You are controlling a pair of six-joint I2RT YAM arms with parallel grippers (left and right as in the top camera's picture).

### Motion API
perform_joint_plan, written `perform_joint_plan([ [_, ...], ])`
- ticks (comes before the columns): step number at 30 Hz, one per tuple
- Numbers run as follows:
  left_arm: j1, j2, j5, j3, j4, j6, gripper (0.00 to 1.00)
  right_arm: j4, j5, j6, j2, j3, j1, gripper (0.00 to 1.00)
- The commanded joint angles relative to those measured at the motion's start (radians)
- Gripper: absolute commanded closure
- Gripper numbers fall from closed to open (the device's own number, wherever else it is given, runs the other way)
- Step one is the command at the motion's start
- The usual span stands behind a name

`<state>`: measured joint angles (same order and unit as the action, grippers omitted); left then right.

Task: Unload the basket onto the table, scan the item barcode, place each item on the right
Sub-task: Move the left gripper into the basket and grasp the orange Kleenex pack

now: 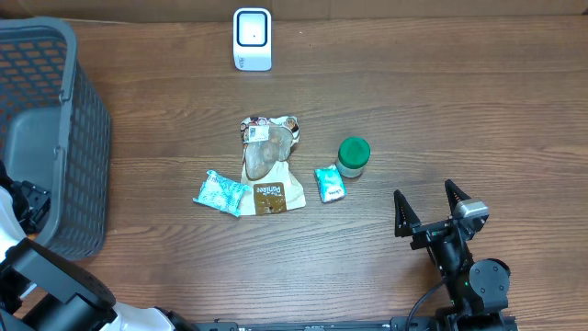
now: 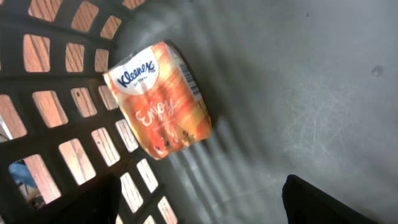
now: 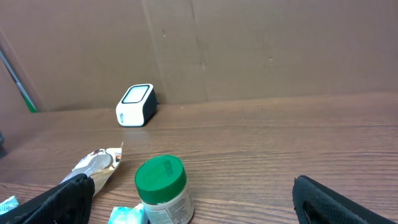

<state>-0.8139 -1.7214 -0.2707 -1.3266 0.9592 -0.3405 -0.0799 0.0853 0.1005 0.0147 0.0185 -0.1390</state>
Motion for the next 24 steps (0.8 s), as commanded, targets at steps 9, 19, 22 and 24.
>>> perform_joint_plan([
  [9,-0.012,-0.026,-0.062,0.138,-0.149,-0.002,0.21,0.004,-0.009,0.001,-0.011,-0.011,-0.004,0.0],
  [19,-0.012,-0.137,-0.079,0.151,-0.205,-0.003,0.28,0.004,-0.009,0.001,-0.011,-0.011,-0.004,0.0],
  [22,-0.013,-0.169,-0.08,0.151,-0.205,-0.003,0.34,0.004,-0.009,0.001,-0.011,-0.011,-0.004,0.0],
  [24,-0.012,-0.176,-0.081,0.151,-0.205,-0.003,0.51,0.004,-0.009,0.001,-0.011,-0.011,-0.004,0.0],
])
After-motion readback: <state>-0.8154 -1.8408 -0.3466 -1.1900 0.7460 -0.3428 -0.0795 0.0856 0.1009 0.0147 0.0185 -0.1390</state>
